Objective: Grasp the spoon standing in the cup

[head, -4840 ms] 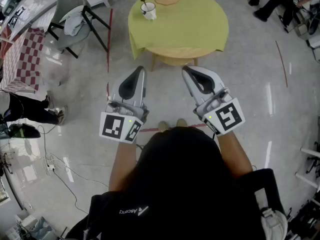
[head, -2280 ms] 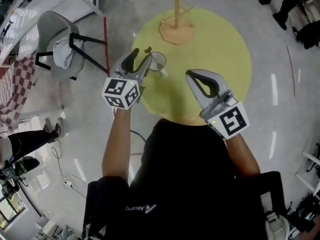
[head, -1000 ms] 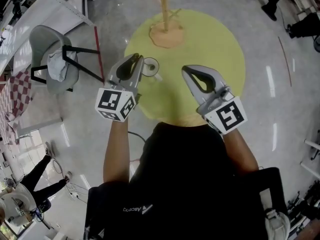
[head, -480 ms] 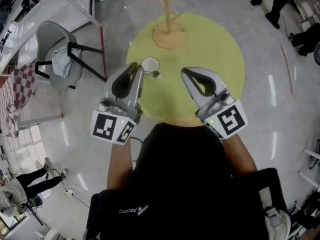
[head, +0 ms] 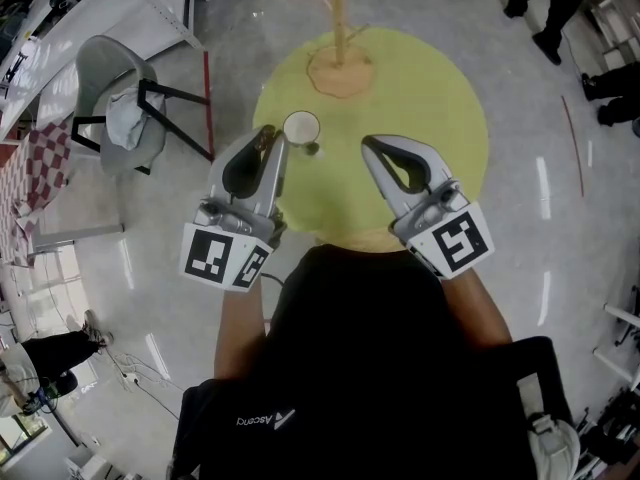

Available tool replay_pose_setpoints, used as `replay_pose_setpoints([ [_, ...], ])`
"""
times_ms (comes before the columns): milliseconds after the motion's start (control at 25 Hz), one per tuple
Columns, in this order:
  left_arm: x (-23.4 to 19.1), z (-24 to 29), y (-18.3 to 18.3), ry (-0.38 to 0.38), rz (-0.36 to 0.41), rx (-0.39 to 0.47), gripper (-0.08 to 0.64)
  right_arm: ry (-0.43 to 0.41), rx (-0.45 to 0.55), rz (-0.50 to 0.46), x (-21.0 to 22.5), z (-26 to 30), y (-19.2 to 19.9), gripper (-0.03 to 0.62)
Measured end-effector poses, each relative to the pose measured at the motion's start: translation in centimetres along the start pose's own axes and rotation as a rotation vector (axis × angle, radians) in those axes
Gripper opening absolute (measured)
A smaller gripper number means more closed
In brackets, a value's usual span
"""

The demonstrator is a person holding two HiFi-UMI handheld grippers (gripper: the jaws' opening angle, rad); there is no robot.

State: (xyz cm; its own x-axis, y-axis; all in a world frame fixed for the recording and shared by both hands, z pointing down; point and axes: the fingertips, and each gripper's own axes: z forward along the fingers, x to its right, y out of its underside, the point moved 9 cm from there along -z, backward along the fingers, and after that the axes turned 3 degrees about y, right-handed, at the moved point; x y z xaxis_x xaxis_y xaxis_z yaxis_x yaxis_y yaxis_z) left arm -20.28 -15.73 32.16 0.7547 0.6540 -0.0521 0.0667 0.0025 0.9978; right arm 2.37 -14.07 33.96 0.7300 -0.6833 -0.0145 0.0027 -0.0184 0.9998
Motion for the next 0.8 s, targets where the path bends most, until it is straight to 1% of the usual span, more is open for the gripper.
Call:
replay_pose_setpoints([
  [800, 0.6, 0.4, 0.7, 0.005, -0.007, 0.005, 0.058, 0.014, -0.004, 0.001, 0.2, -1.0, 0.7, 0.003],
])
